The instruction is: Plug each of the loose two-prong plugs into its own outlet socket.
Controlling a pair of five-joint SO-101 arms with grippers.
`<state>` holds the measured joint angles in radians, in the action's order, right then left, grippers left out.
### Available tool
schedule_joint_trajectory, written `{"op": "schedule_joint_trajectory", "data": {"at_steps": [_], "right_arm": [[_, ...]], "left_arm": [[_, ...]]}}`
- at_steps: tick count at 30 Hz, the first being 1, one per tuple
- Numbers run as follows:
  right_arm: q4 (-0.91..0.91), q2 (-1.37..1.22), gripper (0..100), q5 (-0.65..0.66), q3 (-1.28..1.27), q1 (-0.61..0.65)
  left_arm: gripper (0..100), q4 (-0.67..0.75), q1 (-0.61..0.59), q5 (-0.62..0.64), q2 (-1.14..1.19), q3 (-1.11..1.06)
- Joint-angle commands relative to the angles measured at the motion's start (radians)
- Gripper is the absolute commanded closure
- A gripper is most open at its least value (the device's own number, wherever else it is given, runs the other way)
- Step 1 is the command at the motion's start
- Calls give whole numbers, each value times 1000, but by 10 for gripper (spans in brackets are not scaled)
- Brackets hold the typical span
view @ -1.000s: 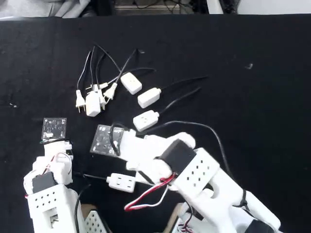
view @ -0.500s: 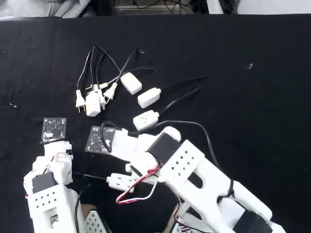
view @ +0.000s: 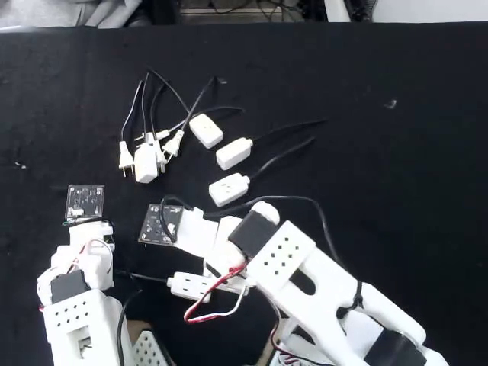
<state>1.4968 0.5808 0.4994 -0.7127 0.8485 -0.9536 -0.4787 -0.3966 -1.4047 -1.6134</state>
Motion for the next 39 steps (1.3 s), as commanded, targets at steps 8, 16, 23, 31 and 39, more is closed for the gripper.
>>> {"op": "schedule_joint_trajectory", "data": {"at_steps": [8, 16, 23, 31, 39], "right_arm": [[-15, 5, 987, -28, 1, -25], [-133, -87, 987, -52, -44, -321], [-281, -223, 983, -31, -79, -367], [-180, -216, 799, -9, 81, -474], [-78, -186, 825, 299, 94, -437]], "left_arm": [[970, 11, -10, -5, 0, 5], [970, 11, -12, -5, 0, 4], [970, 11, -12, -5, 0, 4], [970, 11, -12, -5, 0, 4], [970, 11, -12, -5, 0, 4]]}}
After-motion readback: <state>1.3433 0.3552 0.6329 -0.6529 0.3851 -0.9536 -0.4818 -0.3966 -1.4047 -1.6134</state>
